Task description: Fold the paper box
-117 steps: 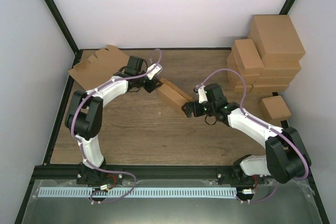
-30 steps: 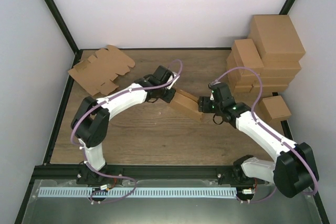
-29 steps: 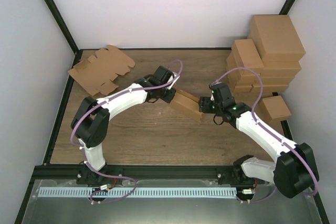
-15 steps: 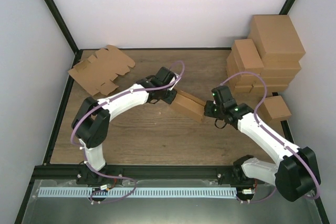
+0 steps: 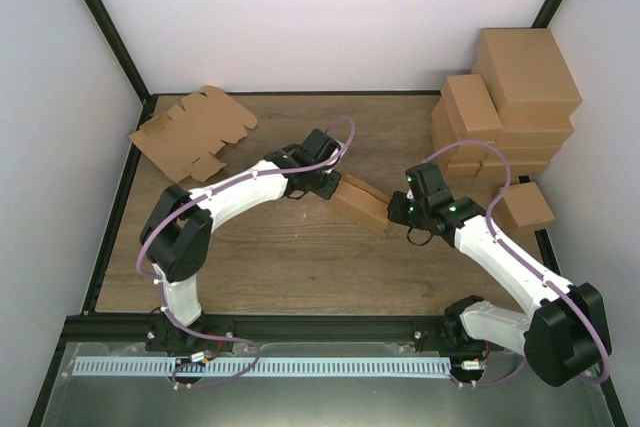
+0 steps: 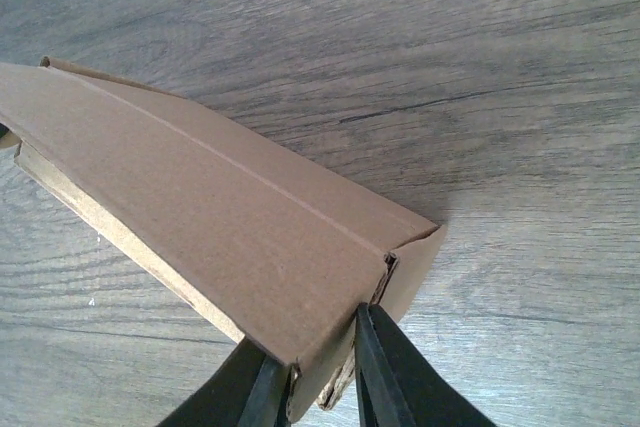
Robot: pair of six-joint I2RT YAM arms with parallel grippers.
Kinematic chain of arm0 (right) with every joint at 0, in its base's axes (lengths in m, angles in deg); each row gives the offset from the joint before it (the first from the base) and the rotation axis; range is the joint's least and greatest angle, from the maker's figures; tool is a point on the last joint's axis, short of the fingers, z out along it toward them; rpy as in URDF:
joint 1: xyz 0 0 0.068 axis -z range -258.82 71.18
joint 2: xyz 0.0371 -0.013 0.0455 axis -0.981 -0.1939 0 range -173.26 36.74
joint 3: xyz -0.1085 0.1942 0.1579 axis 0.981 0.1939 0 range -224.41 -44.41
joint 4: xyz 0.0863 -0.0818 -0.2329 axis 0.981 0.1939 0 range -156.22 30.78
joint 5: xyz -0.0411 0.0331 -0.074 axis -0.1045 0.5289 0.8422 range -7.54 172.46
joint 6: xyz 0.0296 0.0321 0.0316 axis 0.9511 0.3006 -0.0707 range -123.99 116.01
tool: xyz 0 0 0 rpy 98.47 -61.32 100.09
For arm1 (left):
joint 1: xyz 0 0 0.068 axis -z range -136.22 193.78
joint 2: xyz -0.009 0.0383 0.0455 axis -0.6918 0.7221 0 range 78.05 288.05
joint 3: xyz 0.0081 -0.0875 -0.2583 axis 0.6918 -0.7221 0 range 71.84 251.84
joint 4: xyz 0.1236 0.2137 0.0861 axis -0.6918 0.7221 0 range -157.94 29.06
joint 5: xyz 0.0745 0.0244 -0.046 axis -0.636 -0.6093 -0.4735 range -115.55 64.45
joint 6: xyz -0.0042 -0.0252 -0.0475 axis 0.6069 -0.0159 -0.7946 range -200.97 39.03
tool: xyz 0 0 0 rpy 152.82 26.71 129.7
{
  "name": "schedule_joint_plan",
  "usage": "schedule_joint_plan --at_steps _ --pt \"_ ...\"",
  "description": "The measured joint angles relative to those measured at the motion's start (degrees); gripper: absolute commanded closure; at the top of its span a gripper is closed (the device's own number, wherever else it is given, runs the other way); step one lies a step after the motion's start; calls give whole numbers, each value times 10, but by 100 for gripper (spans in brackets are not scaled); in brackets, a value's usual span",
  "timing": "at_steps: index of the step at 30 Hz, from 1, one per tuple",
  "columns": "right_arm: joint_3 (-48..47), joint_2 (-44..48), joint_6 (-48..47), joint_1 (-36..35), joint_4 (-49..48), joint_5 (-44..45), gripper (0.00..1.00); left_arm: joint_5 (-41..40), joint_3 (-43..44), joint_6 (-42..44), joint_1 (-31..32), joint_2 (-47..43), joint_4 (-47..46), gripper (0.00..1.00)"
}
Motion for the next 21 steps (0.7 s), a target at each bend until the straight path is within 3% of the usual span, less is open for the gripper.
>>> schedule_joint_plan --at_steps 14,21 --pt "0 -1 10 0 13 1 95 0 -5 -15 2 0 -11 96" --pt "0 -3 12 -1 14 5 96 0 -30 -16 2 -3 -40 96"
